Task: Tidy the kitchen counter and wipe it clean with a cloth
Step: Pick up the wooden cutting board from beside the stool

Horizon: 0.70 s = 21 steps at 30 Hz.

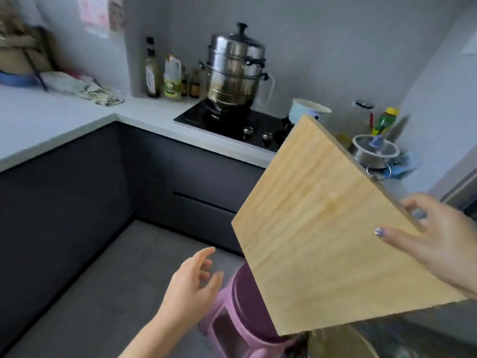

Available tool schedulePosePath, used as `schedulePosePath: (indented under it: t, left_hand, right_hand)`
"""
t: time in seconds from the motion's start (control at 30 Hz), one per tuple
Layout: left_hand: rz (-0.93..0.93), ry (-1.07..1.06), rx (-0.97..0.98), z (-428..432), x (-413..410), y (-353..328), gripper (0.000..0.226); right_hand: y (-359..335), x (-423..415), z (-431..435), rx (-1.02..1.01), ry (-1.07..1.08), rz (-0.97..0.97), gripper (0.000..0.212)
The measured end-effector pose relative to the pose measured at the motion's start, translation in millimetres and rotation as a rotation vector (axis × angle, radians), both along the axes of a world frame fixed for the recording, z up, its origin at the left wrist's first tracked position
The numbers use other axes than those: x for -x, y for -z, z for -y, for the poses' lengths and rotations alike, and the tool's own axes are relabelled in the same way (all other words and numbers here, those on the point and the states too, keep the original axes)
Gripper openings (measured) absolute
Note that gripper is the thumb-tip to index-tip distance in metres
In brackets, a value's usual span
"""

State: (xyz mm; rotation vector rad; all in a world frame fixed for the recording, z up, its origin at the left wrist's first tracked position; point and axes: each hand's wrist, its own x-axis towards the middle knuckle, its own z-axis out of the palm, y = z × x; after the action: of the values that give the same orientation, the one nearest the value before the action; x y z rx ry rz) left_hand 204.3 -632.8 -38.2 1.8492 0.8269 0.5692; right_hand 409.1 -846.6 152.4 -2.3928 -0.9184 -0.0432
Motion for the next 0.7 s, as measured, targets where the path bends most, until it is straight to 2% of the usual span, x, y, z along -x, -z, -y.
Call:
schedulePosePath:
  t: [0.1,0.2,0.33,0.4,0.53,0.7]
  left_hand:
    - [-0.033,-0.158,0.067,-39,51,6,0.057]
    - [-0.077,-0.308,0.161,-74,104,14,0.069]
    - [-0.107,-0.53,0.334,-125,161,20,0.085]
    - [-0.026,-0.643,0.402,-153,184,17,0.093]
    - [0.215,-0.704,0.454,-209,214,-3,0.111]
    - [0.202,-0.96,0.329,-279,214,-27,0.096]
  right_hand:
    - [-12,39,-62,-0.075,-0.115,-0.082,0.034]
    - [-19,68,-121,-0.191,-0.224,-0.258,0.036]
    - [-20,84,-202,-0.238,-0.356,-0.46,0.043]
    - [-19,83,-244,-0.242,-0.421,-0.53,0.044]
    - [-8,72,-338,-0.276,-0.558,-0.663,0.041]
    - [22,48,-468,-0.307,-0.688,-0.825,0.04]
